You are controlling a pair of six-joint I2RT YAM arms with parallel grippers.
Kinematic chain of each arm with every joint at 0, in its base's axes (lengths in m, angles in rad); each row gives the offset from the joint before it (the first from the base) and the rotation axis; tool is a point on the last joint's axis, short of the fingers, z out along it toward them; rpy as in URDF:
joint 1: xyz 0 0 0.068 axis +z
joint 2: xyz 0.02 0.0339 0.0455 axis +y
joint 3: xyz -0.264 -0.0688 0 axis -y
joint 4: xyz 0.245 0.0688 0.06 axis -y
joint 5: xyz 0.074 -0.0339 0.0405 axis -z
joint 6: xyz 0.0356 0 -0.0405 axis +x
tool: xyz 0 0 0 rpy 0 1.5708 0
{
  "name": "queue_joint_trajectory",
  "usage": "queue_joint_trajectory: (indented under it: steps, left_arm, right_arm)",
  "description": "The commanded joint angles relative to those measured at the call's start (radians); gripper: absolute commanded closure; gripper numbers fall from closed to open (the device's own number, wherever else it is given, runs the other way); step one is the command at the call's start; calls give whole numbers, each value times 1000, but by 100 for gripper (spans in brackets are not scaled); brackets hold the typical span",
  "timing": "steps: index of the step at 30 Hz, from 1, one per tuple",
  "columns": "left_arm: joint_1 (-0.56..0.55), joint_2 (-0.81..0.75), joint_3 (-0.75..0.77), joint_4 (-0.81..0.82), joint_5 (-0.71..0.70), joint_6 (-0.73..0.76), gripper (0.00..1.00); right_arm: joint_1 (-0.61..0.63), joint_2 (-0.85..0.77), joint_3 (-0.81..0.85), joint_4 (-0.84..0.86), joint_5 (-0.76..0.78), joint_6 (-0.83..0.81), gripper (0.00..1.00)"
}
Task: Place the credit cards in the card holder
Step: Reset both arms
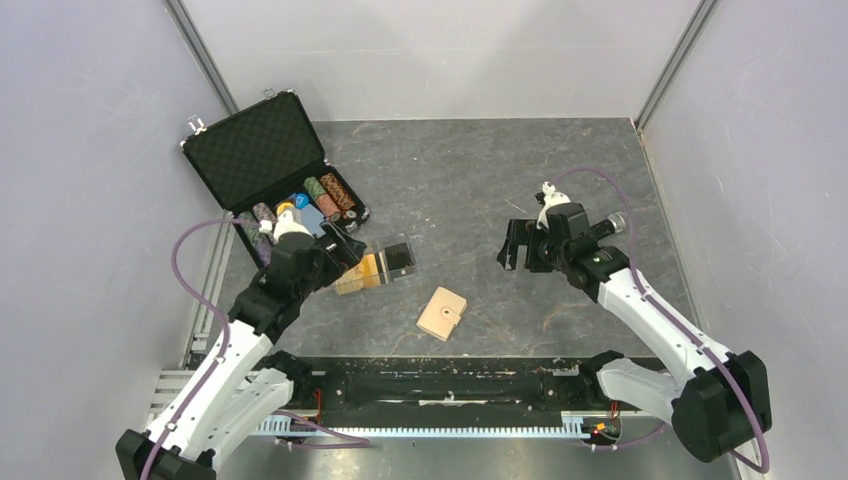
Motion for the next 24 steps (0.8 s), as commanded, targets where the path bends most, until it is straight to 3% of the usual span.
queue_joint_trajectory:
  steps: [1,7,11,16,21,24]
  left_arm:
    - [4,60,131,-69,-174,284,0]
    - [4,132,224,-11,-181,487,0]
    - [3,120,209,71,-216,551,0]
    - [3,63,60,273,-222,686,0]
    - [16,62,-211,667,-453,802,0]
    - [67,109,-324,888,-408,831,0]
  right_arm:
    - [-3,-66,54,-9,183,-91,2]
    - [-3,-170,18,68,319,-164,2]
    - [-2,-287,-129,262,358,-241,2]
    - [-4,-401,-321,454,504,-294,2]
    - [-4,-395,-519,606,812,-345,2]
    - [-11,-377,-649,807,834,-443,2]
